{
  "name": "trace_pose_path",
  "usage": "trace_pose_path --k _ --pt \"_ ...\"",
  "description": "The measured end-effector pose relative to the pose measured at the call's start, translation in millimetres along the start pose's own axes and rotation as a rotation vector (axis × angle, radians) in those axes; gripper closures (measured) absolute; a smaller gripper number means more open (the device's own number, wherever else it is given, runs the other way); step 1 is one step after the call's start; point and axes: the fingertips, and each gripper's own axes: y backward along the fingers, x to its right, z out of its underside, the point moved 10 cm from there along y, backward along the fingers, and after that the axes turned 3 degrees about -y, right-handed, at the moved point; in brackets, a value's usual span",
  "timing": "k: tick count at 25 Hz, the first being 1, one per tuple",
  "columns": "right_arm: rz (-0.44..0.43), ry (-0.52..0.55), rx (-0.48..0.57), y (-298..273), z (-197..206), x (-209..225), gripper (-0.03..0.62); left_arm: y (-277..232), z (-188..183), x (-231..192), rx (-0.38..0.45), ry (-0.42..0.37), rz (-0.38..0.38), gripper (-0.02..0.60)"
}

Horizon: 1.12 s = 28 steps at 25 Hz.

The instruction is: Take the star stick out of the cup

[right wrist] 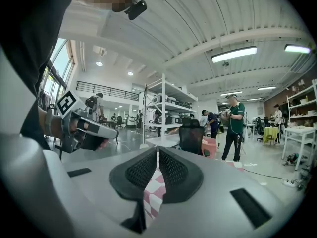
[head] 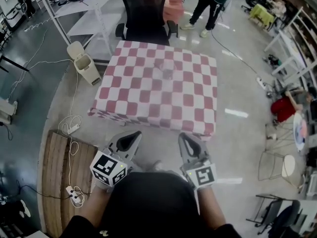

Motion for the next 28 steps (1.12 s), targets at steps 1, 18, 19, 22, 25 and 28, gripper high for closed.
trace_pose_path --k 1,18,19,22,25,28 --pt "-0.001 0.004 -0.002 3.2 2.0 4.9 0.563 -3.8 -0.2 2.8 0.0 0.001 -0.002 0.541" --pt "0.04 0.021 -0.055 -49.3 10.5 38.2 0.563 -50.8 -5.3 -47.6 -0.013 0.026 0.022 0.541" --pt "0.044 0.018 -0.059 -57.0 8.1 39.5 0.563 -53.2 -7.5 -55.7 -0.013 0.028 0.026 0.541" --pt "0.05 0.016 -0.071 -83.0 1.7 41.4 0.563 -59.3 -14.7 -82.0 -0.01 0.027 0.034 0.541" --pt "0.061 0.016 -0.083 -111.7 -1.2 40.5 0.563 -64.8 -19.1 -112.2 -0.009 0.032 0.041 0.541" --pt "0.081 0.014 -0.096 -141.2 -3.5 38.0 0.563 -68.9 -23.4 -144.9 -0.019 0.02 0.047 0.541"
